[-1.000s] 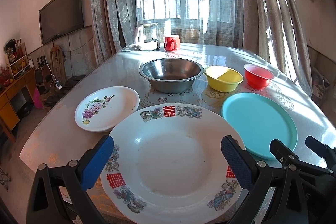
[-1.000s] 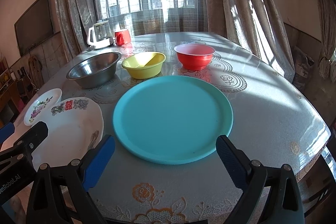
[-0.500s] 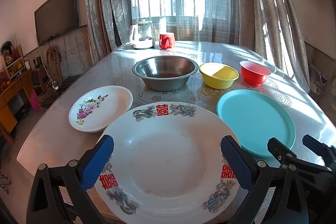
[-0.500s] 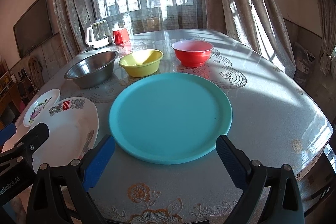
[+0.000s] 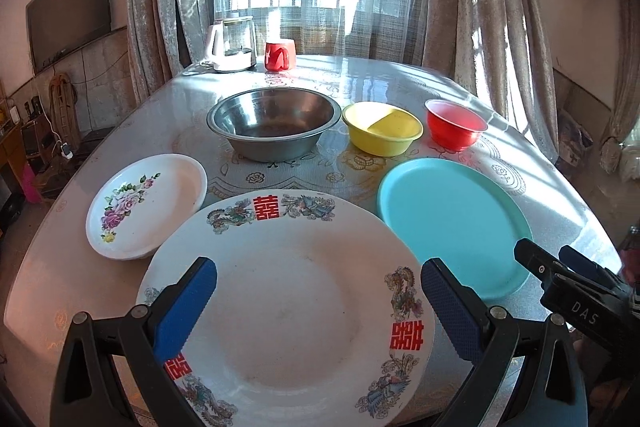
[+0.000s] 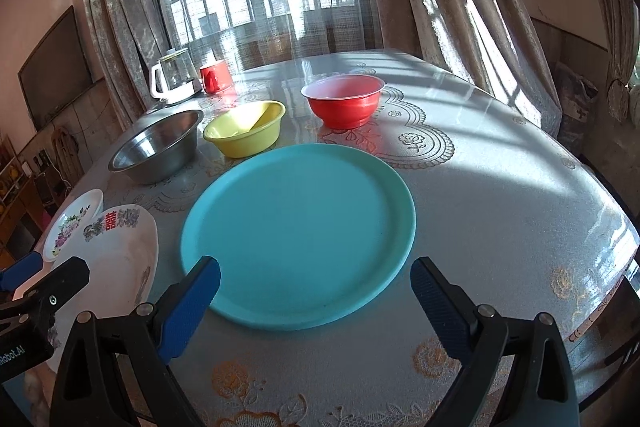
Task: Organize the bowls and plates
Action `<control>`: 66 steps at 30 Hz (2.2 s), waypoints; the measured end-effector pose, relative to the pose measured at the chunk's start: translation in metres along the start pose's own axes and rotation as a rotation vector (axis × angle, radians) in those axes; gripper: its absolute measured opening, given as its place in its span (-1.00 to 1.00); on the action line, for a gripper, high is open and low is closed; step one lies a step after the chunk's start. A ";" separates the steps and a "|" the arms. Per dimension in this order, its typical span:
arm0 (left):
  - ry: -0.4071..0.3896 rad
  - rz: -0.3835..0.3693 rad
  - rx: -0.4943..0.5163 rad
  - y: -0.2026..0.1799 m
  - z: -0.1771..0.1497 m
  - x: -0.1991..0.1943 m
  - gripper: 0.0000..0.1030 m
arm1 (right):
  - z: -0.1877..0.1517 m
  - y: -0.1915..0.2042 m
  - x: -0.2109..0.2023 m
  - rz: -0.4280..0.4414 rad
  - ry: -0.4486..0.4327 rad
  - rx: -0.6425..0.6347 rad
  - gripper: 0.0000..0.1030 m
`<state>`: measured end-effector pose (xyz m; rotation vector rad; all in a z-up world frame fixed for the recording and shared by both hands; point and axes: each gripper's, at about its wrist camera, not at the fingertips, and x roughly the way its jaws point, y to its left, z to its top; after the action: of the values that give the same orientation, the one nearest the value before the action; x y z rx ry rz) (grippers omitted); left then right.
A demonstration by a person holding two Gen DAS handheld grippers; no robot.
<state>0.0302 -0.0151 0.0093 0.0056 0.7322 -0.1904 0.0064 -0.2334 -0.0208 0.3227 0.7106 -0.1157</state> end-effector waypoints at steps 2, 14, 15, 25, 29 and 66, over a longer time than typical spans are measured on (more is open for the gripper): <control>0.006 -0.028 0.022 -0.002 0.010 0.003 0.95 | 0.005 -0.015 0.006 -0.006 0.019 0.042 0.83; 0.171 -0.245 0.106 -0.030 0.055 0.055 -0.28 | 0.014 -0.047 0.044 -0.032 0.108 0.065 -0.16; 0.194 -0.259 0.108 -0.034 0.057 0.061 -0.33 | 0.015 -0.047 0.045 -0.041 0.103 0.057 -0.23; 0.330 -0.236 0.144 -0.053 0.073 0.120 -0.55 | 0.020 -0.044 0.052 -0.046 0.113 -0.003 -0.37; 0.351 -0.225 0.159 -0.054 0.074 0.132 -0.55 | 0.021 -0.048 0.052 -0.017 0.121 0.002 -0.37; 0.359 -0.184 0.165 -0.102 0.048 0.131 -0.54 | 0.035 -0.085 0.058 -0.109 0.107 0.005 -0.69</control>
<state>0.1395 -0.1408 -0.0364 0.1331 1.0740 -0.4333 0.0535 -0.3251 -0.0549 0.2964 0.8344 -0.2044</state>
